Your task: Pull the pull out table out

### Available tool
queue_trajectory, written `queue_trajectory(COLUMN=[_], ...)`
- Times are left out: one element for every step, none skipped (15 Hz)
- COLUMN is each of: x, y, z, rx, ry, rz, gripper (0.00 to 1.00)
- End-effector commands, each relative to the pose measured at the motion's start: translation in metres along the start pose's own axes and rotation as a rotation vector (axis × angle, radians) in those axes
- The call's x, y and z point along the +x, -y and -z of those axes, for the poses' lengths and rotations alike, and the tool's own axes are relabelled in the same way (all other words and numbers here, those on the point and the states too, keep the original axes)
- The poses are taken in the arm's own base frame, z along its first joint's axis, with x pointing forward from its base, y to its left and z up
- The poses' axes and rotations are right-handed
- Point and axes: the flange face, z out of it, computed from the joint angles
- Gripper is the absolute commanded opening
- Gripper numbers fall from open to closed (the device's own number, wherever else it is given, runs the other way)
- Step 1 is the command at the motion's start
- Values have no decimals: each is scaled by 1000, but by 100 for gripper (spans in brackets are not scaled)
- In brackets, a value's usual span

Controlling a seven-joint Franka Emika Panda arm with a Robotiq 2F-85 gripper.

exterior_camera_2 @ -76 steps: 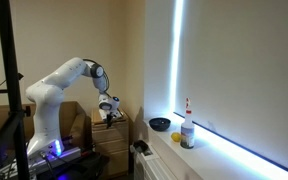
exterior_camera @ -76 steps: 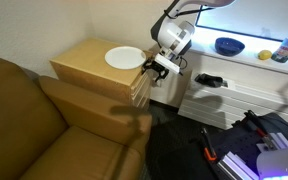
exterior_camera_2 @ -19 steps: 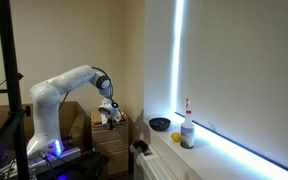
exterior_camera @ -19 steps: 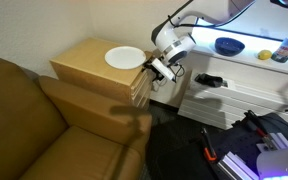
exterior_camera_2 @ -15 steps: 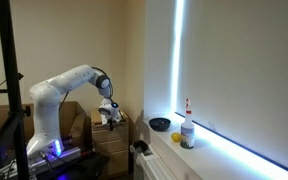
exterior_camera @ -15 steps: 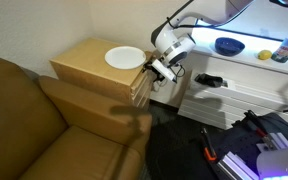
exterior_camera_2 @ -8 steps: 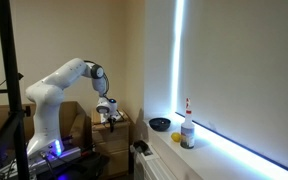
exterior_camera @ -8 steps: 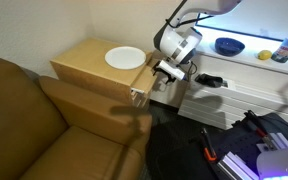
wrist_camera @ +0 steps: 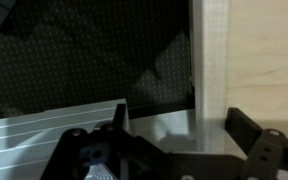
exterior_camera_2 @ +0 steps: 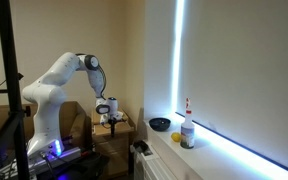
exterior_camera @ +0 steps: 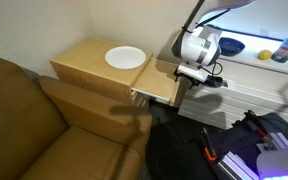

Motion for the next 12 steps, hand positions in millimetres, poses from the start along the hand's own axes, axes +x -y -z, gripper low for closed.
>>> queue_trajectory(x=[-14, -13, -12, -11, -11, -12, -12, -12, -12, -13, -12, -14], y=[-47, -52, -57, -61, -63, -63, -64, -63, -63, -61, -61, -59], z=[-28, -27, -27, -27, -28, -29, -31, -32, -34, -35, -36, -38], rx=[-142, -159, -175, -190, -201, -209, -218, -224, -229, -232, -238, -233], ry=[79, 89, 101, 112, 130, 146, 156, 166, 171, 177, 180, 190], rz=[-53, -67, -80, -90, -94, -96, -99, -97, -95, -92, -89, -80], gripper=[100, 100, 100, 100, 100, 100, 100, 100, 100, 100, 100, 100])
